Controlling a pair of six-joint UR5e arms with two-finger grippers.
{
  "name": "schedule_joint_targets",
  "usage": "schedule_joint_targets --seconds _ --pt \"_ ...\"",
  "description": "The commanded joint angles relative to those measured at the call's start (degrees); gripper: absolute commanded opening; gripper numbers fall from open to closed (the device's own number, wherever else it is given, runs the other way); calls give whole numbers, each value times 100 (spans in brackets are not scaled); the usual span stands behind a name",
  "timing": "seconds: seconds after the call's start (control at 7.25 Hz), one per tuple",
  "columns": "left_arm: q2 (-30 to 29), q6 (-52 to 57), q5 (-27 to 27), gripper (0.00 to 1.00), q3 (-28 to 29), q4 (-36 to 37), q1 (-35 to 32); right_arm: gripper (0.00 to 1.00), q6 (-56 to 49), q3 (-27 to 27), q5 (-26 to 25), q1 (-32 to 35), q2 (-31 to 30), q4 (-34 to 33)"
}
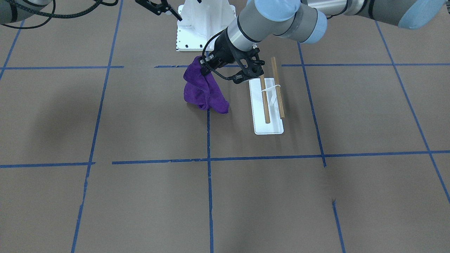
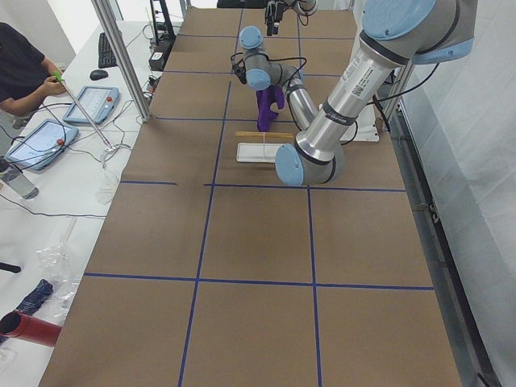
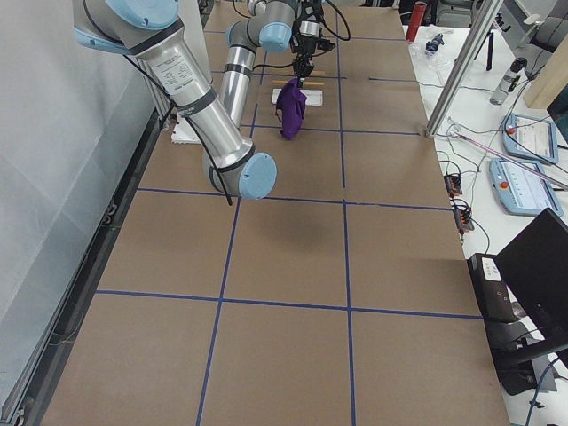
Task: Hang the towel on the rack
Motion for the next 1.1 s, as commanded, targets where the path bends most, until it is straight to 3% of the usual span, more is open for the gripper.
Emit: schedule_joint_targets --seconds 0.0,0.14,0.41,0.97 --pt "157 -21 3 0 -293 22 -198 100 6 331 30 104 -411 1" --pt "680 -4 3 0 -853 14 -417 100 6 603 48 218 -883 1" --pt "1071 92 3 0 -1034 5 -751 100 -11 737 57 490 -1623 1" --pt "2414 1672 3 0 -1578 14 -1288 100 -29 659 -5 790 -2592 -17"
